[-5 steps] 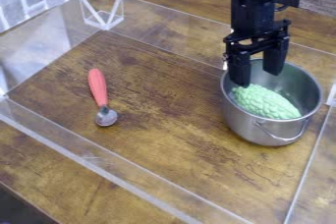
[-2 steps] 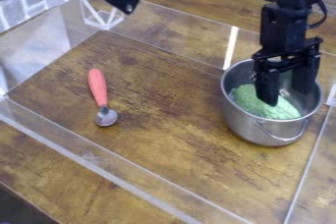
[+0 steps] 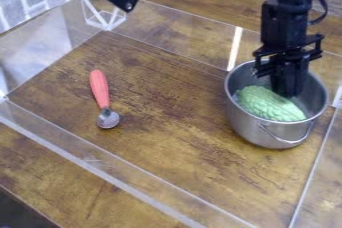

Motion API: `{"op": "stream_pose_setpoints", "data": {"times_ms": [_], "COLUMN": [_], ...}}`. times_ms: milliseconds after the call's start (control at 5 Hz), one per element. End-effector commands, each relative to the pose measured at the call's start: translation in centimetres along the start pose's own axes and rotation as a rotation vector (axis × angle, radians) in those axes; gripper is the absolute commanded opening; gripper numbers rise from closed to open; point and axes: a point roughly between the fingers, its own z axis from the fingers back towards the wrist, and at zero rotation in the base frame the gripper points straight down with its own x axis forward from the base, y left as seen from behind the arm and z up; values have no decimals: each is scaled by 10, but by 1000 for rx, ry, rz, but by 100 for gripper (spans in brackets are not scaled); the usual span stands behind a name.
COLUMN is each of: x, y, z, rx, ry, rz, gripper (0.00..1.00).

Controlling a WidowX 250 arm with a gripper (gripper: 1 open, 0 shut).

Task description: Put the green object in the silver pot

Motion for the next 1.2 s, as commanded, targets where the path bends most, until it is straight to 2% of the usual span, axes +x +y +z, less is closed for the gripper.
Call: {"op": "stream_pose_setpoints", "data": {"times_ms": [0, 200, 400, 600, 800, 1000], "x": [3, 1, -3, 9, 22, 34], "y": [4, 1, -3, -1, 1, 3], "z": [38, 48, 60, 66, 77, 86], "rx": [-85, -101, -111, -111, -104, -95], "ry": [1, 30, 52, 46, 41, 38], "rz": [-4, 29, 57, 75, 49, 20], "gripper": [100, 0, 0, 0, 100, 100]}}
